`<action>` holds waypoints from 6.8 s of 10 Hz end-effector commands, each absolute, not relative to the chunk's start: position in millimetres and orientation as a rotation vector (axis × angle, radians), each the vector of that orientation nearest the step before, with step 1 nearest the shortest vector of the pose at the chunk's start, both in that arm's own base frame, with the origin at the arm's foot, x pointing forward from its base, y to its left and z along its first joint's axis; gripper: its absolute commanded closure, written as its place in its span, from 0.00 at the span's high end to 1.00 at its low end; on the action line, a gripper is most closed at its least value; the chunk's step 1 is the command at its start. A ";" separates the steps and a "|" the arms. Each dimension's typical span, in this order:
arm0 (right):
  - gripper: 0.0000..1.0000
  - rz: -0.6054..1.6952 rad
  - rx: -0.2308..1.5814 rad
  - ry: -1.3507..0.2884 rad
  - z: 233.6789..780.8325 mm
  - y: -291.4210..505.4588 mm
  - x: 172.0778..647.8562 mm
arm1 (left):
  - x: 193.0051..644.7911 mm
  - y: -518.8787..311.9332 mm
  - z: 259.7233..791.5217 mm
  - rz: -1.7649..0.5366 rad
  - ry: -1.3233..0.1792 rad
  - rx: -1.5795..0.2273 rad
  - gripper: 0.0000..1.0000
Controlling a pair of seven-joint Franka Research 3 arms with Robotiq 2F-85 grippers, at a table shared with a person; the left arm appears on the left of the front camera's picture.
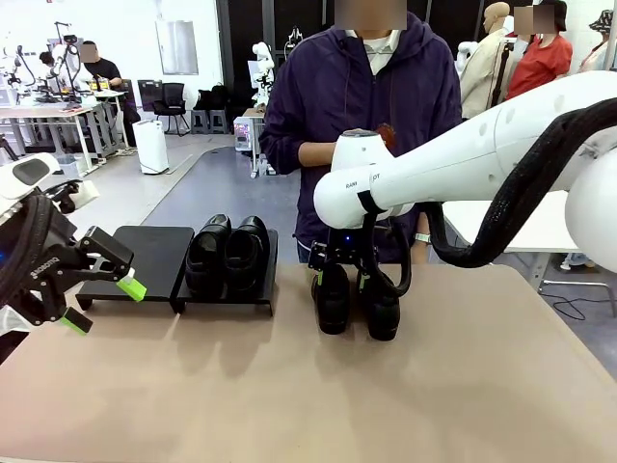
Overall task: Organize the shoes by placing them on the stand.
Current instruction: Pick up one Shoe and place it in the middle of the table.
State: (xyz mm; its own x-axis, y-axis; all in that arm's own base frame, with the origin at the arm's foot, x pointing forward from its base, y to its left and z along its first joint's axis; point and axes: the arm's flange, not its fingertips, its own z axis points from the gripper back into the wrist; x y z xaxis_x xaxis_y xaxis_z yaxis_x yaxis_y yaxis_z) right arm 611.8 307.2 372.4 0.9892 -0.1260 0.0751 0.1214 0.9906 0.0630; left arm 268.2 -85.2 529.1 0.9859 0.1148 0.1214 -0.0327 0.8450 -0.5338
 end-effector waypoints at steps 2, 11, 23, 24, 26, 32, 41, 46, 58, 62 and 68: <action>1.00 -0.105 0.051 -0.093 369.2 300.0 613.5 | 266.2 -83.2 526.0 0.073 -0.149 -0.570 1.00; 0.00 -0.131 0.063 -0.118 347.9 297.8 621.6 | 266.2 -83.2 526.0 0.073 -0.149 -0.570 1.00; 0.00 -0.102 0.065 -0.078 338.9 302.5 619.1 | 266.2 -83.2 526.0 0.073 -0.149 -0.570 1.00; 0.00 -0.080 0.080 -0.076 343.2 302.2 617.0 | 266.2 -83.2 526.0 0.073 -0.149 -0.570 1.00; 0.00 -0.010 0.113 -0.092 381.7 295.4 598.3 | 266.2 -83.2 526.0 0.073 -0.149 -0.570 1.00; 0.00 0.169 0.198 -0.020 497.7 242.5 401.3 | 266.2 -83.2 526.0 0.073 -0.149 -0.570 1.00; 0.00 0.008 0.247 -0.056 412.5 364.1 320.3 | 266.2 -83.2 526.0 0.073 -0.149 -0.570 1.00; 0.00 -0.027 0.226 0.044 386.8 401.1 360.0 | 266.2 -83.2 526.0 0.073 -0.149 -0.570 1.00; 1.00 -0.086 0.154 0.041 387.4 396.7 375.6 | 266.2 -83.2 526.0 0.073 -0.149 -0.570 1.00; 1.00 0.092 0.180 0.096 458.3 313.3 377.4 | 266.2 -83.2 526.0 0.073 -0.149 -0.570 1.00; 1.00 0.305 0.379 -0.005 557.7 64.5 431.4 | 266.2 -83.2 526.0 0.073 -0.149 -0.570 1.00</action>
State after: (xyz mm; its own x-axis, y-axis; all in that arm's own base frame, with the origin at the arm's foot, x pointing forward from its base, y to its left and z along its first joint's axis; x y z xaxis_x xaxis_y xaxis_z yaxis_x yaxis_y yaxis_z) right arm 432.0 76.7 562.1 0.9675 0.2528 0.0038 -0.2443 0.9307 0.2724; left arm 268.3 -84.6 529.1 0.9859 0.1159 0.1207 -0.0338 0.8442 -0.5350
